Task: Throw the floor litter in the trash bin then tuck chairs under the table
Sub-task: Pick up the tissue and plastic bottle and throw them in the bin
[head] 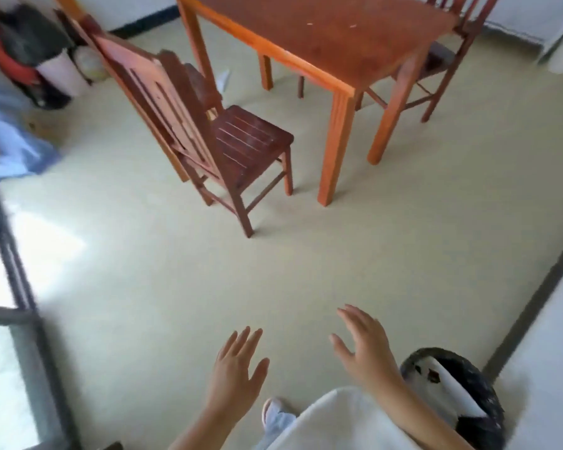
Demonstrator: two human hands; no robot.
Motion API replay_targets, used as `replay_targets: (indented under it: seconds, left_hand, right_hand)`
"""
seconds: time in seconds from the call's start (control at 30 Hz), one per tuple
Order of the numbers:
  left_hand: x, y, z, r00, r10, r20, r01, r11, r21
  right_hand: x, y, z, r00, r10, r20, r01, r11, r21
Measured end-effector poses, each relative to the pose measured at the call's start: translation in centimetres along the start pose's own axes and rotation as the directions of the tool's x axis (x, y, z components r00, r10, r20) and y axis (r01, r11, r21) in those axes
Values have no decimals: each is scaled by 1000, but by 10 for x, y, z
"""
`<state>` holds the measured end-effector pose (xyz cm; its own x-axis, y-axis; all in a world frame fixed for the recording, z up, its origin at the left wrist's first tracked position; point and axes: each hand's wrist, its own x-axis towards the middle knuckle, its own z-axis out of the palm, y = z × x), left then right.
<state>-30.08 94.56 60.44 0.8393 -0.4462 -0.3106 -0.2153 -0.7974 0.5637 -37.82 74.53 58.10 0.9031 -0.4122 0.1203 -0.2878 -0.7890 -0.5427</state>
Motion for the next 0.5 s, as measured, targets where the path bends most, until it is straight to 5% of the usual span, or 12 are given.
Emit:
replay_targets:
  seconds: [0.23,0.5]
  left_hand:
    - [0,-105,-62,928,-292,-231,263,953,-147]
    - [85,-185,-124,810,-492,-320,417,866,-277]
  right_hand:
    - [60,-115,88,957,-245,158,232,968,96]
    - [195,-137,147,910,-310,276,334,942,-42]
